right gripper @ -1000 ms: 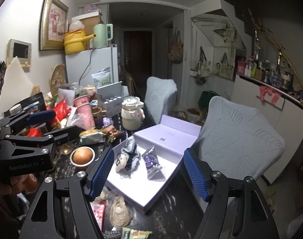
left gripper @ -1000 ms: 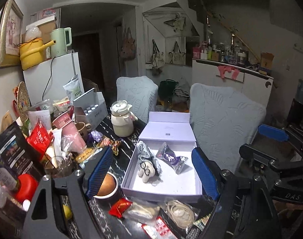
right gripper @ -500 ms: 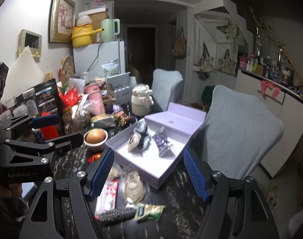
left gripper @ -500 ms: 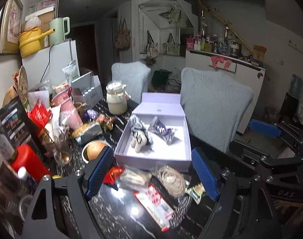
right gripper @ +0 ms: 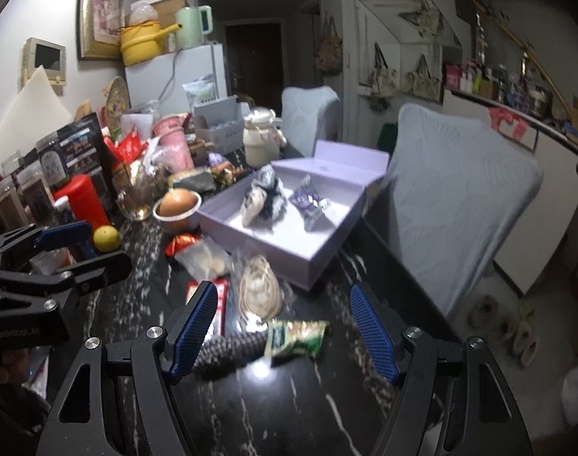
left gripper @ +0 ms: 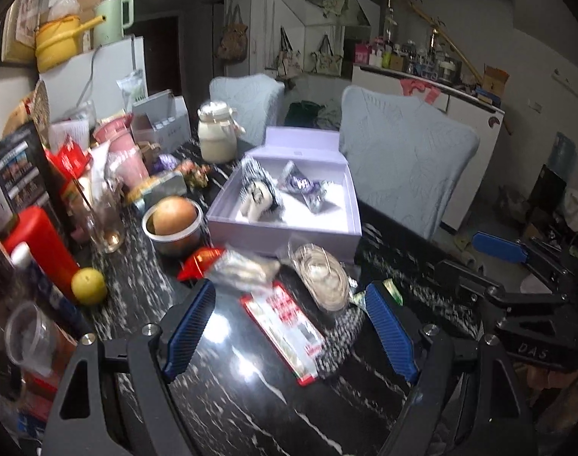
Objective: Organize soft objects
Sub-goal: 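Withdraw both tools from the box back over the table items, then grasp the gingham scrunchie with the left gripper while the right grasps the green snack packet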
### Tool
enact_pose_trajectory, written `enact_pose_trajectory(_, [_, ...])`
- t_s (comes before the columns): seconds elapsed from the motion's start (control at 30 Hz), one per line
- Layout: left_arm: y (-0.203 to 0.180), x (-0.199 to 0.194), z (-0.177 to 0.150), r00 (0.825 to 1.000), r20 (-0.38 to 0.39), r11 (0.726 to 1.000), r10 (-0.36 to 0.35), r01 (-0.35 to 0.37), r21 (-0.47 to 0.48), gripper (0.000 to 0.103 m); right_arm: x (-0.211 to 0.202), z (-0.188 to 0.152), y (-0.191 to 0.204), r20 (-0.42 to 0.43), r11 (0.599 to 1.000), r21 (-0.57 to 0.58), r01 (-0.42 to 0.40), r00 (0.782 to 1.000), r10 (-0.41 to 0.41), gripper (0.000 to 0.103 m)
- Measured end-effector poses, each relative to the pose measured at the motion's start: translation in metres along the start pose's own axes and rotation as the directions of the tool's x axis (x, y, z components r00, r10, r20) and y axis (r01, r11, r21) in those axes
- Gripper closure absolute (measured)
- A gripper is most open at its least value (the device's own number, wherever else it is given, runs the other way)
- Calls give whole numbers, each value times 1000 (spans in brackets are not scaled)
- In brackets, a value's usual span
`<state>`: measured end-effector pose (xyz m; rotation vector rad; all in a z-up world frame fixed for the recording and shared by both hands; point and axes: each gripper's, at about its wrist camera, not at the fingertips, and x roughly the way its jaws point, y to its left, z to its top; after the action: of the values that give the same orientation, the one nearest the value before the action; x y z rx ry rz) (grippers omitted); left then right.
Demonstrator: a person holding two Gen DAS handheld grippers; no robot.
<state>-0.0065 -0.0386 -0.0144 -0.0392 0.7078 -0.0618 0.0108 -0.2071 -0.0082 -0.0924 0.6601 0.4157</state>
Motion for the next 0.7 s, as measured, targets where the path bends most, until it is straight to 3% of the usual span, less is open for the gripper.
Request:
enact_pose_trajectory(0.3, [-2, 22, -27, 996, -67, 999, -52, 52, -1, 22, 15, -37, -11, -70, 999, 39, 32, 997, -29, 30])
enact_pose_trajectory(0.7, [3, 53, -62, 985, -147, 995, -91, 83, -57, 22, 49, -77, -26, -197, 995, 97, 8, 980, 11, 30])
